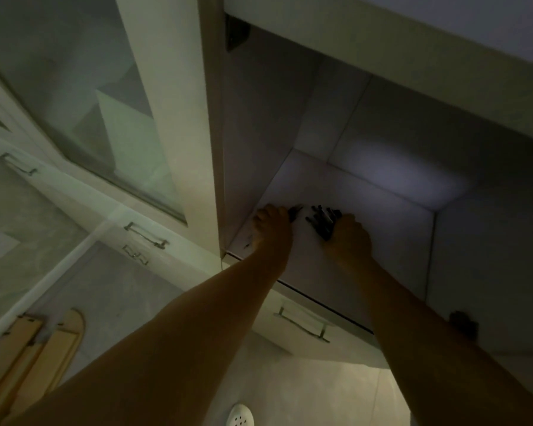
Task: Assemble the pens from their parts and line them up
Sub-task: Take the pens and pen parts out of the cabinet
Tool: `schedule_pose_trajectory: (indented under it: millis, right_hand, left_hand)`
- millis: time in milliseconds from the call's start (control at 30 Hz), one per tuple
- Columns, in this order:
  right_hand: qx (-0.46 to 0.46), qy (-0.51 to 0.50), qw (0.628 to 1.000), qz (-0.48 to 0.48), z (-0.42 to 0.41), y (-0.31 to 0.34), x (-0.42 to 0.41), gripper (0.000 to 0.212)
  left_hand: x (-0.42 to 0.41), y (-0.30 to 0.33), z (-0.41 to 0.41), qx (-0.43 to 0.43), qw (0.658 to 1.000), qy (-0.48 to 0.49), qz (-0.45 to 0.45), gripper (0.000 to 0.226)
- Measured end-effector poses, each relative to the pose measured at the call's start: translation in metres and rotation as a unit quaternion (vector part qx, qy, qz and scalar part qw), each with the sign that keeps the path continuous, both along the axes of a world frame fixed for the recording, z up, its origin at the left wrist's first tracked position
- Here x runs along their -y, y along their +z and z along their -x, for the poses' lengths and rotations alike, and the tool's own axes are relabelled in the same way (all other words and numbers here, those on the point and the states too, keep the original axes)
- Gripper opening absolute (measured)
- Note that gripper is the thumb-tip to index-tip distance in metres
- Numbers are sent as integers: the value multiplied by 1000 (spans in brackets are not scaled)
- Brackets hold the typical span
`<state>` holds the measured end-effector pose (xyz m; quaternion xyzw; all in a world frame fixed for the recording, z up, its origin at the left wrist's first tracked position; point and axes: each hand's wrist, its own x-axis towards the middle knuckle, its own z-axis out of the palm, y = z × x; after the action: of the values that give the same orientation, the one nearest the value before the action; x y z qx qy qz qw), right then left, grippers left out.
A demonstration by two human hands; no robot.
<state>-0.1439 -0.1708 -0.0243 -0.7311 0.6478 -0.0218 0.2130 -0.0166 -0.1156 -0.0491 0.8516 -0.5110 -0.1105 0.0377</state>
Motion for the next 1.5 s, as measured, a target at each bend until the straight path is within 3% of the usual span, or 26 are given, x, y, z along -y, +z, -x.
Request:
schedule_pose_trajectory:
  millis: [133, 300, 433, 533, 667, 733, 867, 1033, 1167, 1267, 1333, 1433, 1500]
  right_hand:
    - [-3, 8, 1000, 18, 1, -2, -11, 53]
    - [20, -6, 999, -30, 8, 6, -15, 51]
    - [91, -42, 990, -101, 15, 21, -24, 54]
    - [204, -114, 952, -199, 8, 33, -43, 27]
    - [278, -116, 929, -213, -15, 37, -83, 9]
    - [301, -93, 922, -225, -28, 32, -113, 14]
    - [317, -42, 912, -259, -60, 14, -183, 9]
    - [244, 61, 911, -326, -121, -4, -281, 7]
    - [176, 151, 911, -341, -177, -12, -365, 5]
    - [126, 221, 906, -338, -216, -15, -435, 8]
    - [103, 261, 898, -340, -239, -18, -485, 8]
    - [70, 313, 879, -353, -271, -25, -563, 8]
    - [47, 353, 861, -362, -290, -30, -615, 5]
  left_hand:
    - [-10, 1, 4, -41, 999, 27, 11, 24]
    - [-22, -1, -6, -142, 985, 85, 54, 54]
    - [-58, 11, -13, -282, 944, 149, 91, 39]
    - [-95, 13, -23, -368, 911, 141, 121, 27]
    - [-164, 0, -42, -438, 871, 173, 139, 27]
    - [-209, -12, -56, -457, 851, 213, 148, 24]
    - [-306, -35, -86, -455, 811, 323, 177, 22]
    - [-433, -45, -123, -446, 715, 478, 248, 15]
    - [-541, -44, -143, -395, 692, 535, 280, 8]
    - [-627, -47, -149, -406, 620, 606, 289, 18]
    - [-687, -54, -149, -388, 597, 640, 290, 31]
    - [-779, -57, -143, -353, 572, 680, 293, 32]
    - [-835, -60, -135, -336, 535, 713, 304, 32]
